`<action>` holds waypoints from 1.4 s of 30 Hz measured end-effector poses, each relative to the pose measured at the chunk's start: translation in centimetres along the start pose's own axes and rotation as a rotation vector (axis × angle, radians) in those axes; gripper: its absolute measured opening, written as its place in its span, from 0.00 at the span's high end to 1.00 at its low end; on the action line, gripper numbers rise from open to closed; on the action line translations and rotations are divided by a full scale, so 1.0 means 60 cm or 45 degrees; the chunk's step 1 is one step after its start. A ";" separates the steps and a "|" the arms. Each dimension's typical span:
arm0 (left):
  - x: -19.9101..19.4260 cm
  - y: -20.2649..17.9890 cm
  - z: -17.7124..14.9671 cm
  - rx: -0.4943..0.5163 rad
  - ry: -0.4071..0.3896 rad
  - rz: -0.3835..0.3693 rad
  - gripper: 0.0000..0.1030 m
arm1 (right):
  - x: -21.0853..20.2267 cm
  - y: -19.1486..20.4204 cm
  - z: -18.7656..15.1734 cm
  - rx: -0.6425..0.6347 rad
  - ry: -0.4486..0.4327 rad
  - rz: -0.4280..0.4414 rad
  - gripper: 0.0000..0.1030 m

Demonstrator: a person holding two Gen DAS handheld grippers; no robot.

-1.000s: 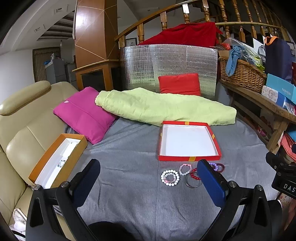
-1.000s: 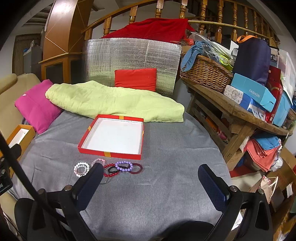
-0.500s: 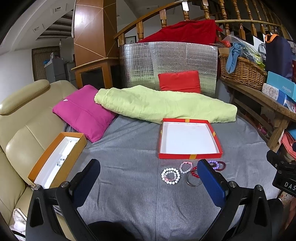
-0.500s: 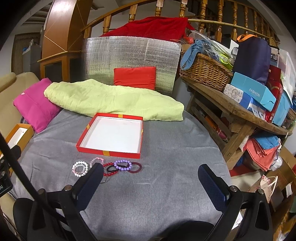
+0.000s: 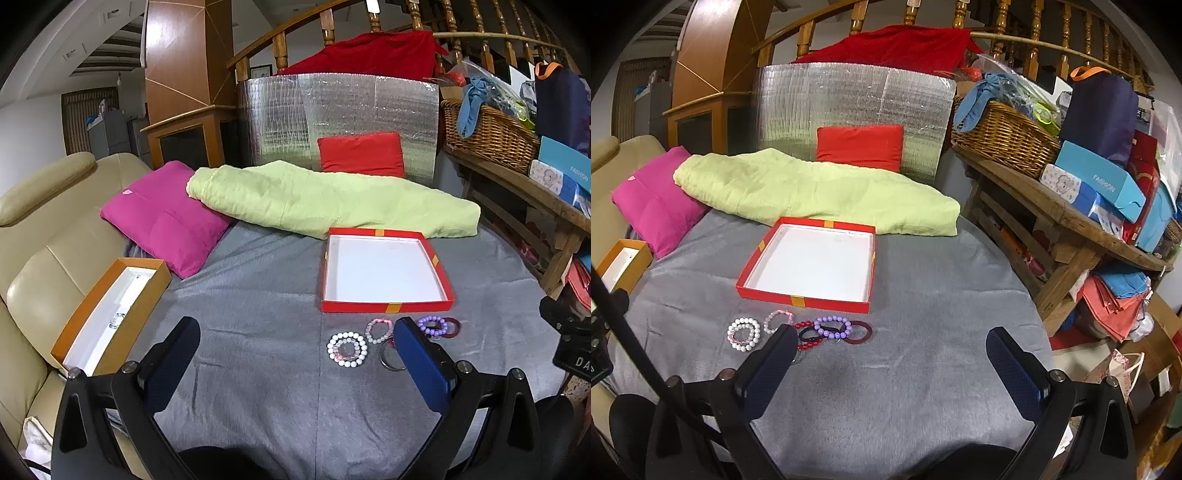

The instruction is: Organize jewelry

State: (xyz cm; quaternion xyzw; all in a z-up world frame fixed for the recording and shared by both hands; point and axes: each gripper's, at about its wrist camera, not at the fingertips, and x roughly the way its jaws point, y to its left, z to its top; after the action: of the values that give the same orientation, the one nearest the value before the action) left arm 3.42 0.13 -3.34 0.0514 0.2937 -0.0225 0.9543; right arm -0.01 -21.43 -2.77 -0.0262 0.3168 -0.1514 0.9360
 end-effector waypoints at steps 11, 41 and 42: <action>0.183 0.027 -0.063 0.018 0.304 -0.059 0.00 | 0.248 -0.099 -0.035 0.285 0.402 0.535 0.09; 0.376 -0.051 -0.106 -0.016 0.477 -0.501 0.62 | 0.463 -0.026 -0.038 0.450 0.537 0.784 0.90; 0.373 -0.051 -0.106 -0.012 0.470 -0.505 0.62 | 0.459 -0.027 -0.038 0.448 0.525 0.792 0.90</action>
State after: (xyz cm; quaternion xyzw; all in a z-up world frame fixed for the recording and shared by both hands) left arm 18.14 -2.52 -21.43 -0.0082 0.4670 -0.1978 0.8618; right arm 18.98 -31.11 -20.47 0.2623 0.4597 0.0849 0.8442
